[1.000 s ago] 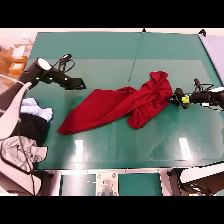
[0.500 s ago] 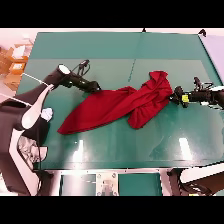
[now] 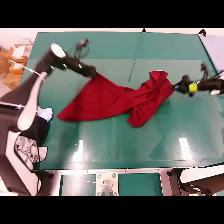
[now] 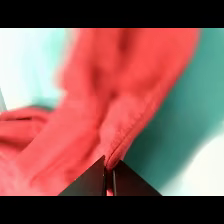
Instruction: Fold the shirts.
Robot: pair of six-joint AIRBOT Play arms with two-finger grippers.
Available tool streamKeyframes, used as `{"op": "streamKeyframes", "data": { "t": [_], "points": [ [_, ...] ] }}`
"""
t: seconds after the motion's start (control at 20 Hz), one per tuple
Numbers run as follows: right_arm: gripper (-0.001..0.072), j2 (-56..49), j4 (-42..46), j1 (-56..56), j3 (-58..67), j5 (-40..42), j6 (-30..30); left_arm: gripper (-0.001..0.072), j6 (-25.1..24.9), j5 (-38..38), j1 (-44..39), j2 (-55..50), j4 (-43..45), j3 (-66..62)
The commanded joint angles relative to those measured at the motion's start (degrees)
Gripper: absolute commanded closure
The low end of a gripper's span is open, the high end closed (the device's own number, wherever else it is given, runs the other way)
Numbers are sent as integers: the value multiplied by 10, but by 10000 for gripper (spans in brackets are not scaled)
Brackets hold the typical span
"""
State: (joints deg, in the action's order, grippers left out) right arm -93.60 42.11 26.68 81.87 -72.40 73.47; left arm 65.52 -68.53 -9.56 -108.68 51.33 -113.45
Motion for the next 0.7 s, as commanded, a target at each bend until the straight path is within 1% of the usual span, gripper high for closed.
{"op": "streamKeyframes", "data": {
  "t": [0.0, 0.2, 0.25, 0.45, 0.6, 0.65],
  "points": [
    [693, 43, -1, 5, 168, -55, 53, 686, 47, -41, 31, 94, 79, -75],
    [693, 109, -2, 15, 385, -52, 108, 686, 47, -38, 54, 250, 87, -71],
    [693, 137, -2, 20, 409, -41, 117, 686, 47, -34, 54, 287, 94, -71],
    [693, 279, -1, 44, 378, 42, 116, 686, 47, -22, 54, 410, 95, -71],
    [693, 351, 0, 86, 374, 81, 113, 685, 47, -29, 54, 473, 101, -71],
    [693, 366, 0, 97, 374, 89, 103, 685, 48, -33, 54, 486, 110, -71]
  ]
}}
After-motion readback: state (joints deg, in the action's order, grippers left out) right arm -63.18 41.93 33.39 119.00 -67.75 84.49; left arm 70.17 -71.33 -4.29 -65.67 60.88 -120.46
